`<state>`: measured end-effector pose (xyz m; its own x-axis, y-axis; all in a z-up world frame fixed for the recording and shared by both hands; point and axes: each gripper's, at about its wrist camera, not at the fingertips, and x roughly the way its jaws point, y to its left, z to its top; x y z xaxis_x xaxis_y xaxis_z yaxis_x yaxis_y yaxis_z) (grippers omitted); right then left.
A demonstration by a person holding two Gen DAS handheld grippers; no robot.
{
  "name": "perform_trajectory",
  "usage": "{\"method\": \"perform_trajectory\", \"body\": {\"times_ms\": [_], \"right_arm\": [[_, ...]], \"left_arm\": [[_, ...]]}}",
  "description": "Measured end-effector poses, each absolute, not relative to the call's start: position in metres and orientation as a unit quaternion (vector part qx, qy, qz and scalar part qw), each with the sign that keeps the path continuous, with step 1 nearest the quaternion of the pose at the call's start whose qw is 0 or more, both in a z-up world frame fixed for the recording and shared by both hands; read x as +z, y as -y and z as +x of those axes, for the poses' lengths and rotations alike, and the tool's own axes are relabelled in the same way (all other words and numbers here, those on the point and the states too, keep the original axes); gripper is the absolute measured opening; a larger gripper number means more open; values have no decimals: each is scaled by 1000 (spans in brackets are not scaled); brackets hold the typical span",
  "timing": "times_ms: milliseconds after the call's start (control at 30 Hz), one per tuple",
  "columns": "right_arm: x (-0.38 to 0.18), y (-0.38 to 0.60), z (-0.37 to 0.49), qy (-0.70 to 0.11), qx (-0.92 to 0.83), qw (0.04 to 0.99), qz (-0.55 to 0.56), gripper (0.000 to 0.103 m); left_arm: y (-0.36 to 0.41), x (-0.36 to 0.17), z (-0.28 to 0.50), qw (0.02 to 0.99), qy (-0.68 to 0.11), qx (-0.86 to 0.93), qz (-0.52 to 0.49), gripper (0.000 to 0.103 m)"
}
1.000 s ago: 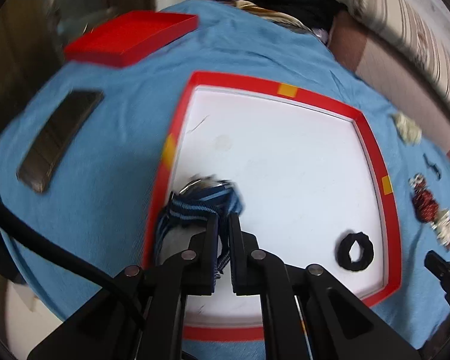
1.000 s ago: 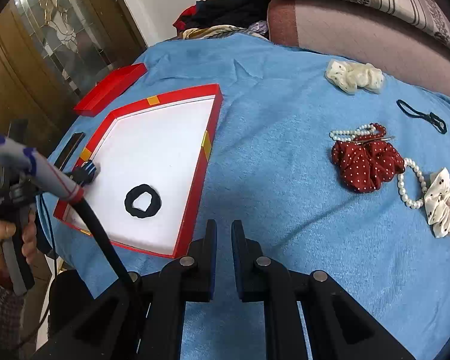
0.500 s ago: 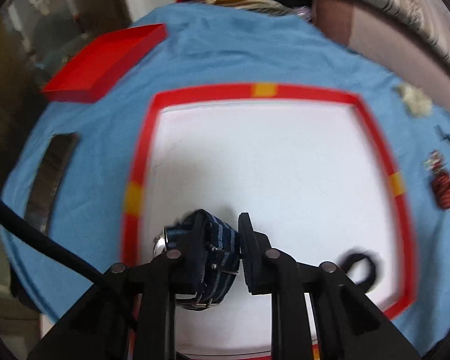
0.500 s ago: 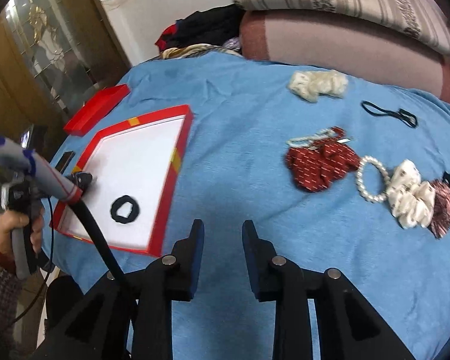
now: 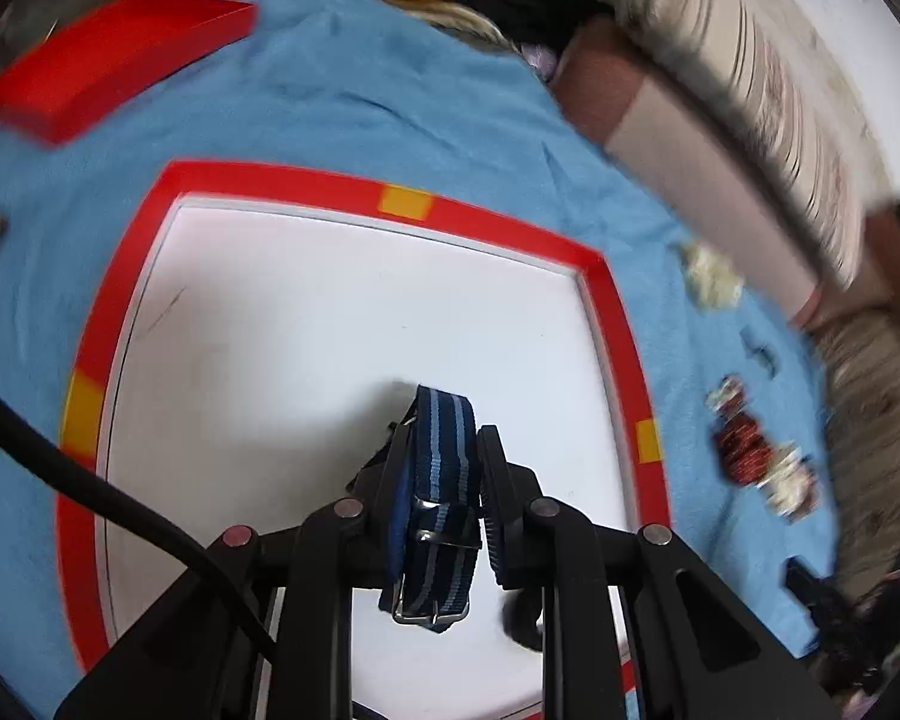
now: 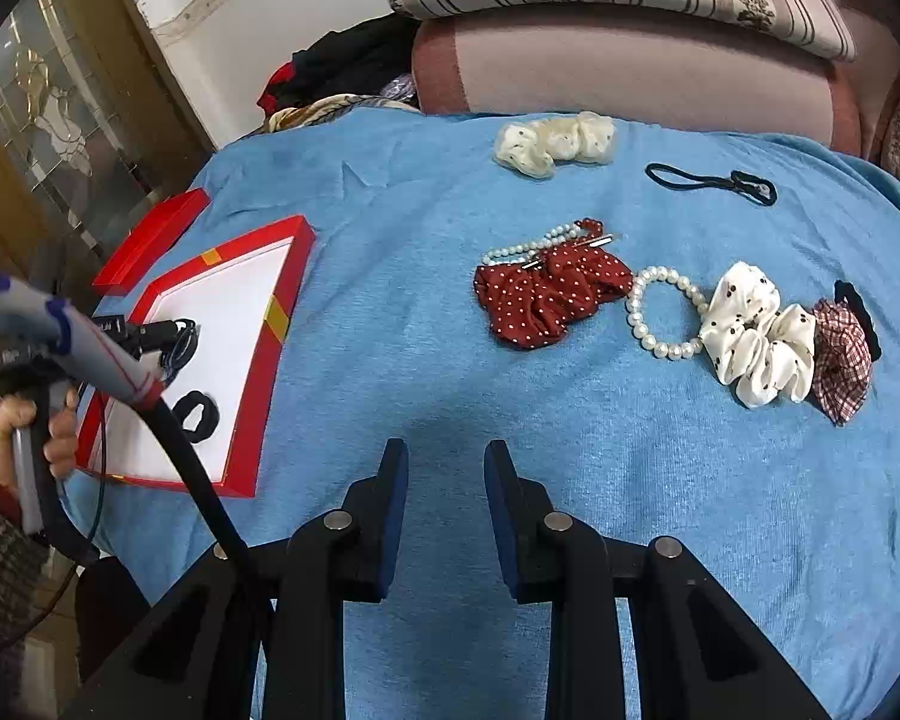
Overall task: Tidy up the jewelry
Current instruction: 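Regrasp the watch strap with the left tool and reposition it inside the tray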
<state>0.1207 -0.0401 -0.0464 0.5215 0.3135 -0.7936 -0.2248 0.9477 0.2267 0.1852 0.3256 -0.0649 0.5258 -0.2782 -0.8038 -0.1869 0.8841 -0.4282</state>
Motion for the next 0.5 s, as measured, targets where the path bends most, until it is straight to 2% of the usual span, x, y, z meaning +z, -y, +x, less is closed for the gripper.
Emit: {"method": "perform_trajectory", "body": {"times_ms": [100, 200, 433, 500], "right_arm": [[-46, 32, 121, -462, 161, 872, 38, 28], [-46, 31, 121, -457, 156, 875, 31, 28], [-46, 70, 121, -458, 116, 880, 49, 30], [-43, 90, 118, -454, 98, 884, 56, 39]], "left_arm": [[-337, -57, 174, 845, -481, -6, -232, 22], [-348, -46, 165, 854, -476, 35, -205, 37], [-358, -22, 152, 865, -466, 117, -143, 38], [-353, -11, 147, 873, -455, 120, -129, 41]]}}
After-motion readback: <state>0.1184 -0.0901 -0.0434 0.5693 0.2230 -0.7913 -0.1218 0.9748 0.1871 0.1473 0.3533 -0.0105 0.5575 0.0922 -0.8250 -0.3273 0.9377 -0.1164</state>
